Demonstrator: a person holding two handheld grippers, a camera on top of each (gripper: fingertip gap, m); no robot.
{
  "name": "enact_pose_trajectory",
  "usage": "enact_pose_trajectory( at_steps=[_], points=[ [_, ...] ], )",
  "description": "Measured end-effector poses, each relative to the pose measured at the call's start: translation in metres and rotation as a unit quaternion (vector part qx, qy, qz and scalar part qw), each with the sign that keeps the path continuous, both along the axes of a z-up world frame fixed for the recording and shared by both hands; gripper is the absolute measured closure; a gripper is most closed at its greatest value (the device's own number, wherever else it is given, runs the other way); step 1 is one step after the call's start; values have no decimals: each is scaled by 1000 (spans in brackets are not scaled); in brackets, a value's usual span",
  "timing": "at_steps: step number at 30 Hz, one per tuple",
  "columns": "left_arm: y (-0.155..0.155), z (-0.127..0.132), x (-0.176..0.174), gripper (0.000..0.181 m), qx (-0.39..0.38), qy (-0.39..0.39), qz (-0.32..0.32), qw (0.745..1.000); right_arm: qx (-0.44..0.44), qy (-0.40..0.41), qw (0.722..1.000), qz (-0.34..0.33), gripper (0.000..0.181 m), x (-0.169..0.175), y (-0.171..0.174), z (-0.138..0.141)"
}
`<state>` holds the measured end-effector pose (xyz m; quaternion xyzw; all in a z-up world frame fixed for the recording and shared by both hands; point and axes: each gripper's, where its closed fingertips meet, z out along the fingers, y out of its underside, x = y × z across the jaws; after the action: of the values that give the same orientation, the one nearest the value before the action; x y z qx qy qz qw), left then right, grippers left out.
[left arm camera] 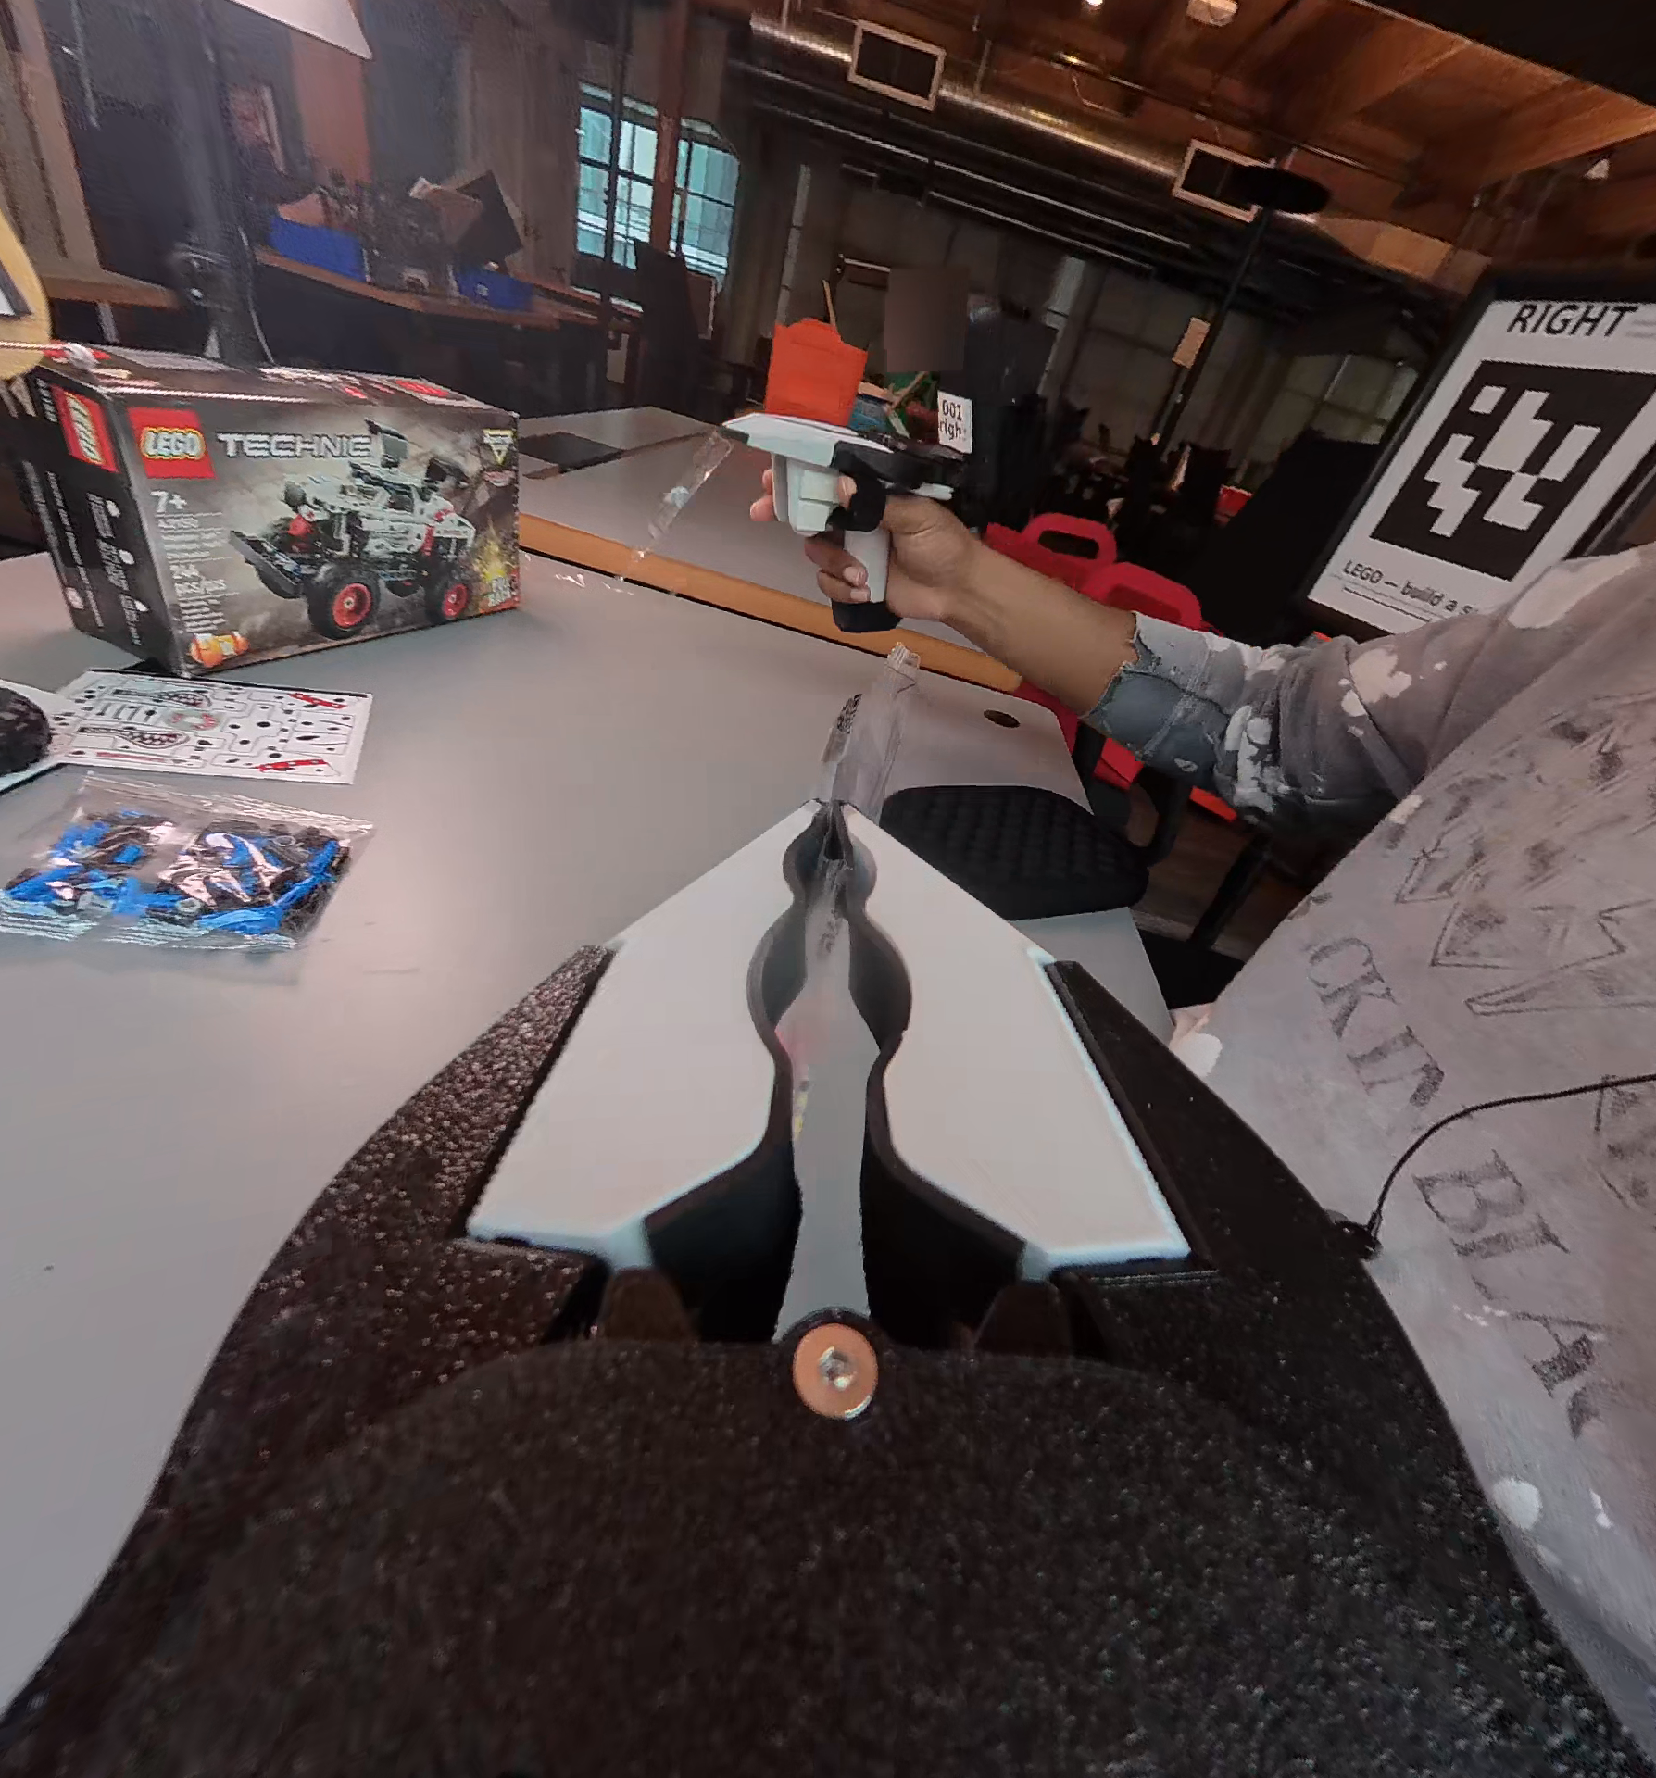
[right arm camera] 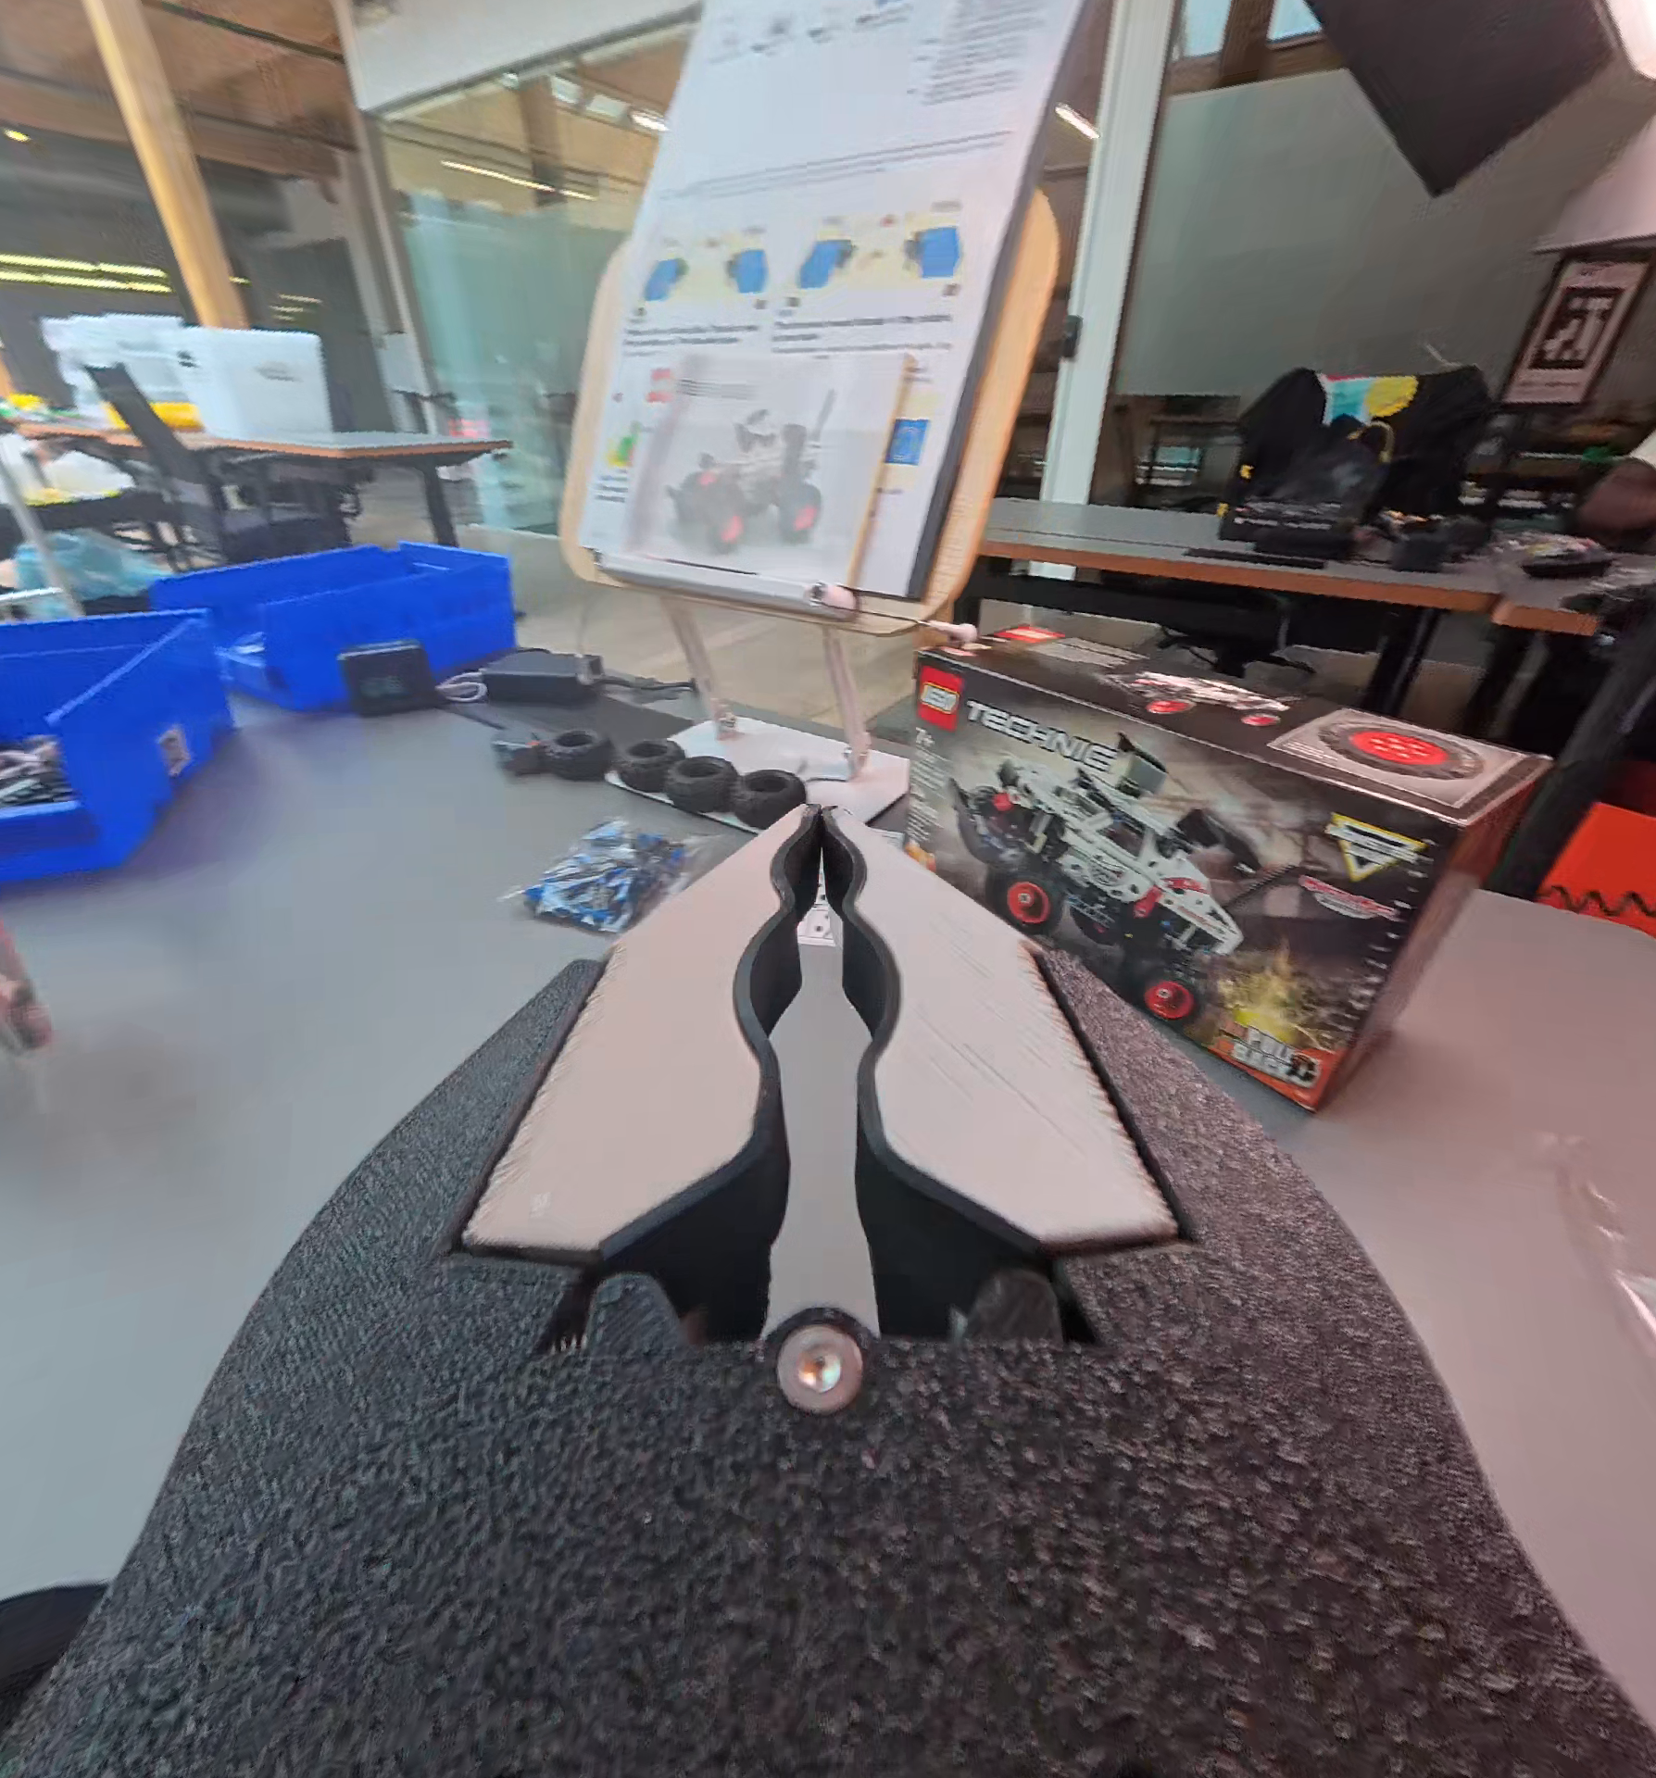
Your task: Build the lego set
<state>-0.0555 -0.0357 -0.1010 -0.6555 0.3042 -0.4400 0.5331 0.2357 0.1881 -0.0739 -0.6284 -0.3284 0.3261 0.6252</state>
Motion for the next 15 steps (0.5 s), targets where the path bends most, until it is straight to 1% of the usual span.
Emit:
enact_pose_trajectory(
  at_steps=[3,5,7,11,12,13,15],
  points=[
    [12,0,-11,181,8,-6,49,999,-11,-5,998,-58,181,10,49,-13],
    [19,0,-19,181,11,-15,77,997,20,-29,993,-116,181,21,82,-17],
    [22,-1,-24,181,13,-23,93,995,46,-43,982,-179,181,41,117,-19],
    [25,-1,-30,181,18,-30,105,994,46,-32,959,-278,181,100,184,-20],
    [26,-1,-30,181,19,-31,108,994,36,-43,952,-302,181,116,198,-26],
    [26,-2,-30,181,20,-31,107,994,15,-59,946,-319,181,131,211,-38],
    [26,-2,-29,181,23,-26,109,993,-62,-108,929,-348,181,159,228,-78]
  ],
)
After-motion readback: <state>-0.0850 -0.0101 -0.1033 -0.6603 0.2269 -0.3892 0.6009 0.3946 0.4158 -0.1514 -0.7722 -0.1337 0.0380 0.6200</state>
